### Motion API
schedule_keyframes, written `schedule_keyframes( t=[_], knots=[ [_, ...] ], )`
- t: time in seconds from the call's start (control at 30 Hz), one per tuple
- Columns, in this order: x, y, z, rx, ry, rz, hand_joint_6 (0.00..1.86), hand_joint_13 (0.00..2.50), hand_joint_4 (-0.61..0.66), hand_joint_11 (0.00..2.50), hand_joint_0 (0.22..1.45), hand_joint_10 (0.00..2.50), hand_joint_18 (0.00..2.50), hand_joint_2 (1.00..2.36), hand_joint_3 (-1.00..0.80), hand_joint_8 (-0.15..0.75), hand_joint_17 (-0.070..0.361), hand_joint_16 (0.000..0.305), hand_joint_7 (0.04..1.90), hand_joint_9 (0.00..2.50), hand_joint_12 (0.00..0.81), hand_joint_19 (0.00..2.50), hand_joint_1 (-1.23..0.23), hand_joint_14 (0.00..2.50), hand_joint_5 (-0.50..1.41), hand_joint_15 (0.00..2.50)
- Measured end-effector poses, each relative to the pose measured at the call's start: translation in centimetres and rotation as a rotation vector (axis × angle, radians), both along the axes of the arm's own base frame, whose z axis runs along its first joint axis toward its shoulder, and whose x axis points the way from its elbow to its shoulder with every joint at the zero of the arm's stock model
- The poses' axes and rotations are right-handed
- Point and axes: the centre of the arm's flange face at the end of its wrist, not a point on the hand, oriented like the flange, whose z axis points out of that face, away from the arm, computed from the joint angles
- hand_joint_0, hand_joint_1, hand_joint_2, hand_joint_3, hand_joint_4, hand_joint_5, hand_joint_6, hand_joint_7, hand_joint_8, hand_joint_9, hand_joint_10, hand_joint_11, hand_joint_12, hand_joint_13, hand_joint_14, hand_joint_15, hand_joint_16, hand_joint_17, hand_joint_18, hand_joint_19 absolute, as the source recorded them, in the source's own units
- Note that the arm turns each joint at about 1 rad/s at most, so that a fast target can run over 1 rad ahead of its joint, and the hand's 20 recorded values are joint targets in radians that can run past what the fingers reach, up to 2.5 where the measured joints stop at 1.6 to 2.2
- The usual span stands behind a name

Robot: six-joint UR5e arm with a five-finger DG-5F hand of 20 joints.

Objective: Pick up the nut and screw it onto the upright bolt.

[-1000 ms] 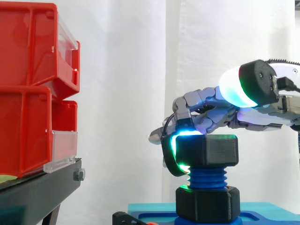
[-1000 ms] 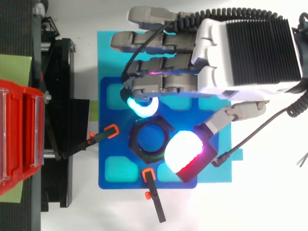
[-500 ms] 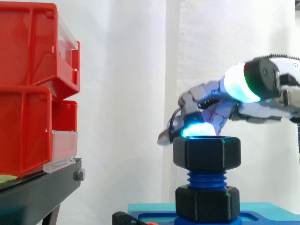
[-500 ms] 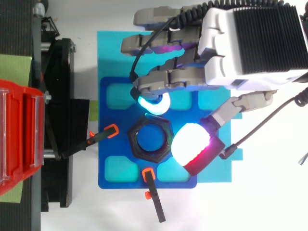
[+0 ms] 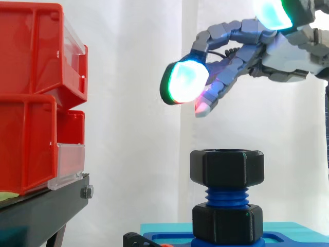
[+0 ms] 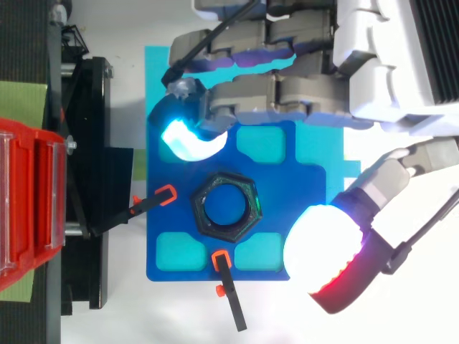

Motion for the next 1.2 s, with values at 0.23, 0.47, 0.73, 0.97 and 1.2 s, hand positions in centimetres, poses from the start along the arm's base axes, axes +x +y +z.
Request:
schedule_keyframes(
  t=[0.23, 0.47, 0.73, 0.97, 1.2],
  knots=[
    [0.4, 1.4, 0.1, -0.018, -0.003, 0.007, 0.5, 0.36, 0.18, 0.0, 0.44, 0.0, 0.13, 1.0, -0.5, 0.278, 0.083, 0.037, 0.73, 0.75, 0.318, 0.0, -0.31, 0.0, -0.15, 0.0],
    [0.9, 4.0, -0.6, -0.019, 0.007, 0.021, 0.5, 0.32, 0.17, 0.0, 0.44, 0.0, 0.07, 1.0, -0.5, 0.27, 0.088, 0.039, 0.71, 0.67, 0.33, 0.0, -0.18, 0.0, -0.15, 0.0],
    [2.1, 5.7, -4.8, 0.0, 0.057, 0.039, 0.5, 0.23, 0.15, 0.0, 0.42, 0.0, 0.0, 1.0, -0.5, 0.261, 0.098, 0.043, 0.66, 0.55, 0.349, 0.0, 0.0, 0.0, -0.15, 0.0],
    [2.3, 6.0, -5.4, 0.013, 0.064, 0.044, 0.5, 0.18, 0.15, 0.0, 0.42, 0.0, 0.0, 1.0, -0.5, 0.255, 0.1, 0.044, 0.67, 0.5, 0.354, 0.0, 0.03, 0.0, -0.15, 0.0],
    [2.2, 5.9, -5.5, 0.013, 0.071, 0.042, 0.5, 0.09, 0.13, 0.0, 0.42, 0.0, 0.0, 1.0, -0.5, 0.246, 0.101, 0.045, 0.67, 0.39, 0.354, 0.0, 0.05, 0.0, -0.15, 0.0]
  ],
)
